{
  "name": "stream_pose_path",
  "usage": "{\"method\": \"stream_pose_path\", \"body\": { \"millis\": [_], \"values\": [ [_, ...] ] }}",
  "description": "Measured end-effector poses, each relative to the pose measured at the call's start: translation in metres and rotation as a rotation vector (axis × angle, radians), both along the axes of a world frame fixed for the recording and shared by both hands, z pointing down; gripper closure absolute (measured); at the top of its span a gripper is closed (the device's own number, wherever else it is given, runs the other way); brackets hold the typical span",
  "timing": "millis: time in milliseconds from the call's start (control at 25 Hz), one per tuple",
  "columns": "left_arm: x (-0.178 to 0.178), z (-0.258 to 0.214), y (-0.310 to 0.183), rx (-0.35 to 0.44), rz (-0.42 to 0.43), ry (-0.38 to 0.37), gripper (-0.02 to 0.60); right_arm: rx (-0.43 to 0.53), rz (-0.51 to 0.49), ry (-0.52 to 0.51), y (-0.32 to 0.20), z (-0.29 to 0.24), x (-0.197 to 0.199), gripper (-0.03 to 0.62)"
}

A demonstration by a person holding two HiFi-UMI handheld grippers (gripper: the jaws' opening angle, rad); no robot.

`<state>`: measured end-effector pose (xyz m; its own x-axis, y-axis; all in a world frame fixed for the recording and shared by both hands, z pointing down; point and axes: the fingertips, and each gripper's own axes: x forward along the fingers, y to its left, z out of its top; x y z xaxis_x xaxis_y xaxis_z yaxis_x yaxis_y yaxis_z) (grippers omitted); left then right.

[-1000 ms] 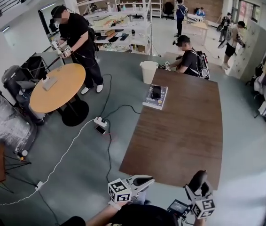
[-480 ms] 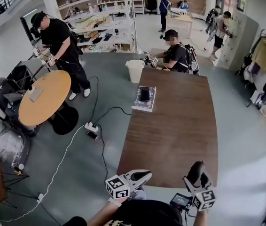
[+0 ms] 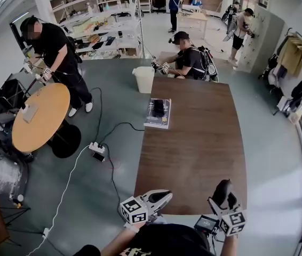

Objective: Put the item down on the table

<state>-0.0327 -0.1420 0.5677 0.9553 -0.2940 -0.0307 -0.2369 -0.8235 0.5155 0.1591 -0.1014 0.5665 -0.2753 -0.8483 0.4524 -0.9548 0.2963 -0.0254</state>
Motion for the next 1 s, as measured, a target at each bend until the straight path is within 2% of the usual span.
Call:
{"method": "stream_pose_path", "body": {
  "millis": [240, 400, 560, 680, 800, 1000],
  "values": [
    [-0.019, 0.001, -0.033, 0.003, -0.011, 0.021, 0.575, -0.003, 0.007, 0.028, -0.023, -0.007, -0.016, 0.252],
    [-0.026, -0.007, -0.056, 0.025, -0.014, 0.021, 0.575, -0.007, -0.018, 0.094, -0.032, -0.007, -0.02, 0.252],
    [-0.03, -0.011, -0.066, 0.048, -0.007, 0.027, 0.575, -0.031, -0.02, 0.092, -0.034, -0.003, -0.022, 0.252],
    [-0.024, -0.014, -0.062, 0.063, 0.018, 0.045, 0.575, -0.052, -0.019, 0.107, -0.04, -0.011, -0.025, 0.252],
    [-0.011, -0.009, -0.06, 0.05, 0.01, 0.012, 0.575, -0.063, -0.052, 0.133, -0.042, -0.005, -0.017, 0.252],
    [0.012, -0.007, -0.06, 0.03, -0.063, 0.002, 0.575, -0.053, -0.097, 0.127, -0.054, -0.007, 0.001, 0.252]
  ]
}}
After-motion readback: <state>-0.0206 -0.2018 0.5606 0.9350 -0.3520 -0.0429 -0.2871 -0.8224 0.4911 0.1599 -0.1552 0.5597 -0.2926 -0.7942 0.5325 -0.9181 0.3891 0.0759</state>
